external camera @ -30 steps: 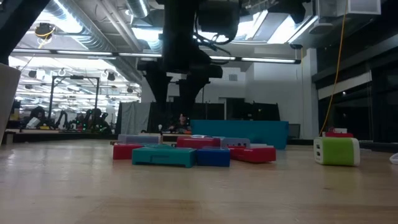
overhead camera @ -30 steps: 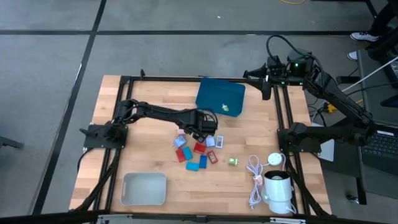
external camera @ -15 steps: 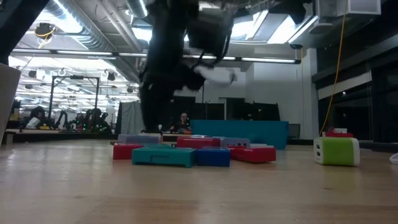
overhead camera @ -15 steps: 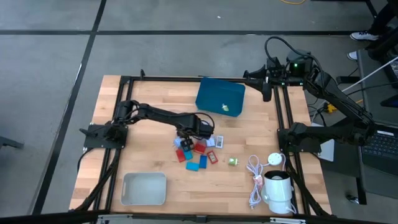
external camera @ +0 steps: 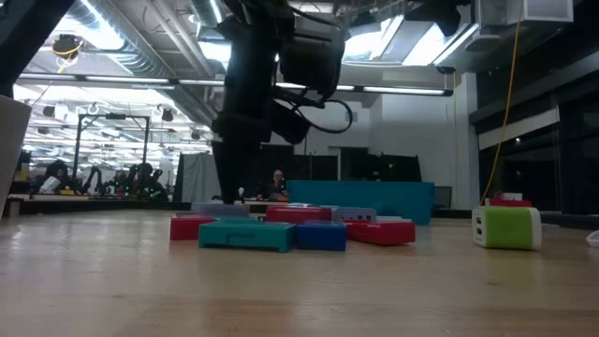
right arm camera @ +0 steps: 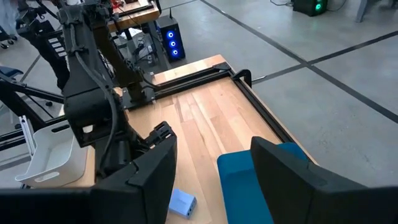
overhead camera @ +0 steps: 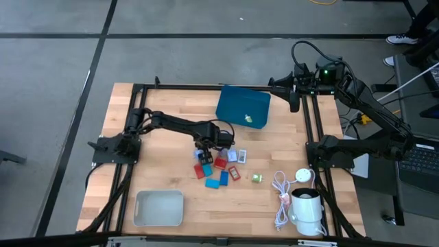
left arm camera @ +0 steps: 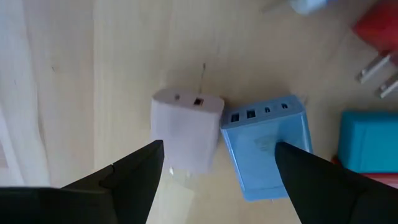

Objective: Pick & Place Office items
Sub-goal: Put the white charger adapter into the blue bin

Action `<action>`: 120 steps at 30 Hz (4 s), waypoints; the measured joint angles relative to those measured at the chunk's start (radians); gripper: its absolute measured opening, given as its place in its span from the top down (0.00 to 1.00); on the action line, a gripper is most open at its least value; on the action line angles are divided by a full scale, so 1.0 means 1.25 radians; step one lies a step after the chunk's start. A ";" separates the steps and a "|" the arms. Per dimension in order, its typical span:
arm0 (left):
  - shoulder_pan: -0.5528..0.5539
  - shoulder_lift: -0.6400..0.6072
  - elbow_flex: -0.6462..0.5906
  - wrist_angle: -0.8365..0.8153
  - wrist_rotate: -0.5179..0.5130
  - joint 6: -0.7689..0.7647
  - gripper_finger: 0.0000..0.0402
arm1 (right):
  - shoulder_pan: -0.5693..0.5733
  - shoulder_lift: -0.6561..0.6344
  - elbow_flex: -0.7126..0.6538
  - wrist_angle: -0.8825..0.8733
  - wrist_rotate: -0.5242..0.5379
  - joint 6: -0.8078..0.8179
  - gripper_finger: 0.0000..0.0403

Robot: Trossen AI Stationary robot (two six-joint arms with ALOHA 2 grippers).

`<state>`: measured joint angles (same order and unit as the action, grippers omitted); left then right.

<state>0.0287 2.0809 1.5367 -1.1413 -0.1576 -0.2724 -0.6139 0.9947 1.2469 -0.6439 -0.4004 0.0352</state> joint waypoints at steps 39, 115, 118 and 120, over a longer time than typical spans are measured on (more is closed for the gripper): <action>0.144 -0.043 -0.025 -0.042 -0.051 -0.048 0.27 | 0.000 0.000 0.000 0.000 0.000 0.011 0.48; 0.032 -0.293 -0.163 -0.041 -0.013 0.220 0.27 | 0.000 0.034 0.000 0.014 -0.009 -0.028 0.48; 0.040 -0.345 -0.221 0.020 0.016 0.266 0.27 | 0.000 0.034 0.000 0.017 -0.009 -0.039 0.48; 0.043 -0.360 -0.248 0.013 0.018 0.297 0.27 | 0.000 0.034 0.000 0.025 -0.009 -0.041 0.48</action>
<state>0.0819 1.6313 1.2268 -1.1253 -0.1348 0.0987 -0.6140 1.0370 1.2469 -0.6127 -0.4112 -0.0158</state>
